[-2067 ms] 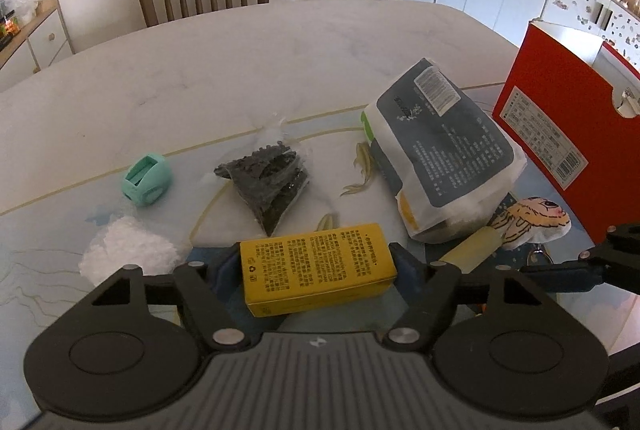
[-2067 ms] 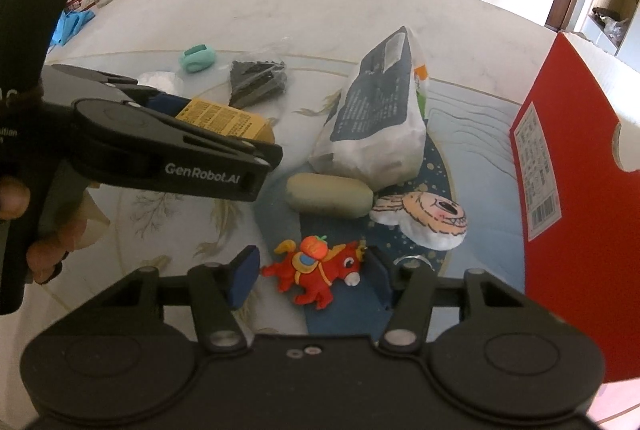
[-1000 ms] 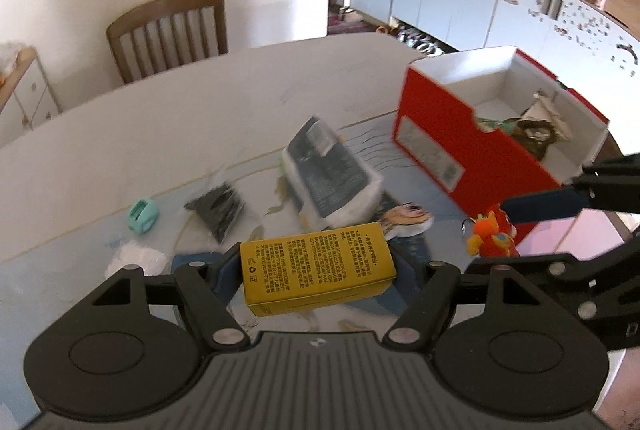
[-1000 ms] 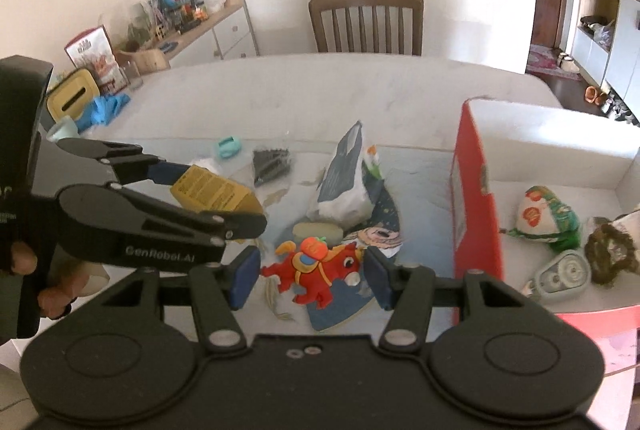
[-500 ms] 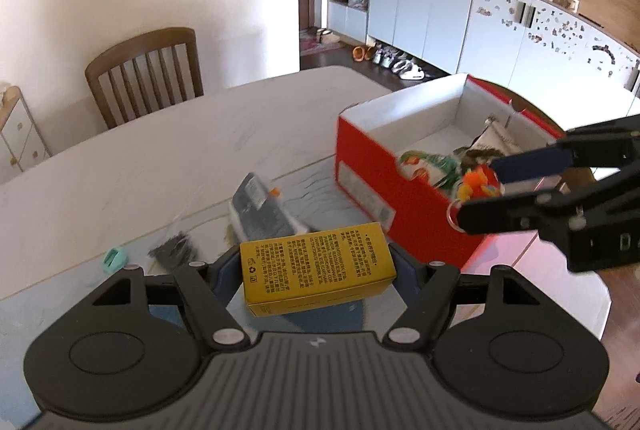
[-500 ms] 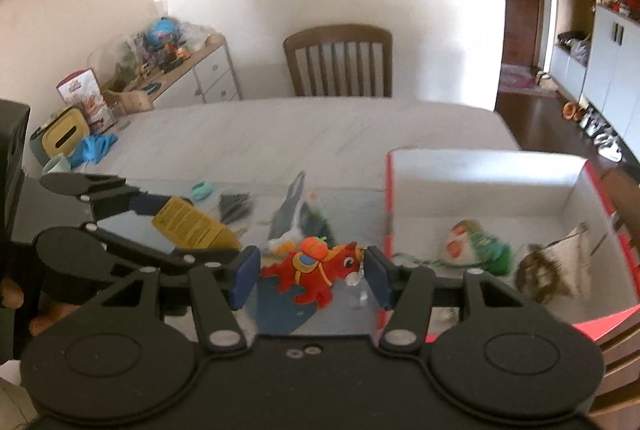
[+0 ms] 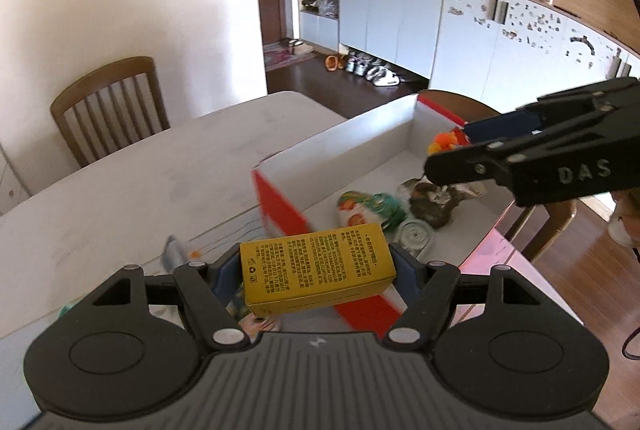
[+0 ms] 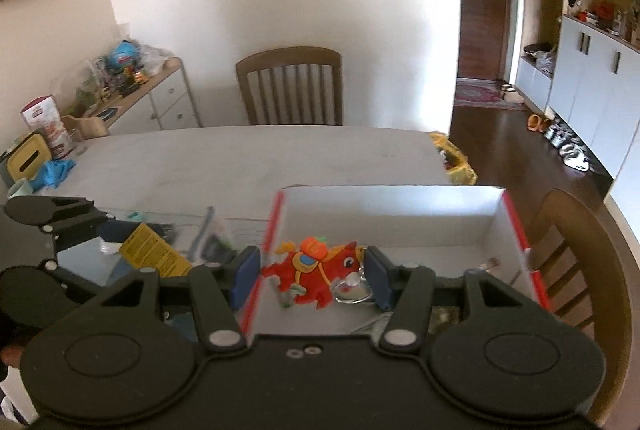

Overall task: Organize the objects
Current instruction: 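Carry the plush horse and yellow carton into the shoebox and open both grippers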

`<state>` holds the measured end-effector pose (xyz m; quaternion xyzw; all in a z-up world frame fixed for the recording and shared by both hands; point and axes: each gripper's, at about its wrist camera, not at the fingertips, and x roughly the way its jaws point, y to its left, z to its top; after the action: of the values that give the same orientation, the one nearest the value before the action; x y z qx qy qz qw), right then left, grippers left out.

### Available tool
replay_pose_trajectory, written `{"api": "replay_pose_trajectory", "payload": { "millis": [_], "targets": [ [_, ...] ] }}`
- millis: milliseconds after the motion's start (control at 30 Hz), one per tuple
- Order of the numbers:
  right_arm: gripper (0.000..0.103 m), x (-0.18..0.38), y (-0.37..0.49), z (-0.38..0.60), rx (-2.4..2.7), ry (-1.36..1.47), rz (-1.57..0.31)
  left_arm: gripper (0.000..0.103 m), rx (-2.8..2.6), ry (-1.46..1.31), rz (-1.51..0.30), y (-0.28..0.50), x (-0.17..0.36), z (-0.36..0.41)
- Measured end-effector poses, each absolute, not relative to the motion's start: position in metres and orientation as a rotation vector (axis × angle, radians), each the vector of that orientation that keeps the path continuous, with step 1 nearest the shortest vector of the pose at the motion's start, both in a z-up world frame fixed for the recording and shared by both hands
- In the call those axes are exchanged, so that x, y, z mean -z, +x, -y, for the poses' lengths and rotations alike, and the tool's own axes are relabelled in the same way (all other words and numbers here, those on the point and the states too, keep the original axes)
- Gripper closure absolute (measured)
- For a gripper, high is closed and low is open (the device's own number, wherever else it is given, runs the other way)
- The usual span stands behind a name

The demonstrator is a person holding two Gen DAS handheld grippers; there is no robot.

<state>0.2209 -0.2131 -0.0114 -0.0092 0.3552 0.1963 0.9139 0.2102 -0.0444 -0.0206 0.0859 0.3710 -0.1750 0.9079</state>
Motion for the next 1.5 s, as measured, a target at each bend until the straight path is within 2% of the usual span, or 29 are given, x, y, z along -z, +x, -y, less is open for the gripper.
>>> {"api": "replay_pose_trajectory", "payload": {
  "millis": [667,1033,1500],
  "targets": [
    [0.047,0.064,0.292,0.289,-0.349,-0.024,-0.843,0.028,0.326,0.230,-0.915,0.284,0.080,0.153],
    [0.047,0.096,0.332,0.277,-0.365,-0.045,-0.896,0.028,0.282,0.248,-1.005,0.309,0.116,0.167],
    [0.047,0.129,0.345,0.277,-0.376,-0.062,-0.996,0.028,0.296,0.287,-1.163,0.327,0.136,0.174]
  ]
}}
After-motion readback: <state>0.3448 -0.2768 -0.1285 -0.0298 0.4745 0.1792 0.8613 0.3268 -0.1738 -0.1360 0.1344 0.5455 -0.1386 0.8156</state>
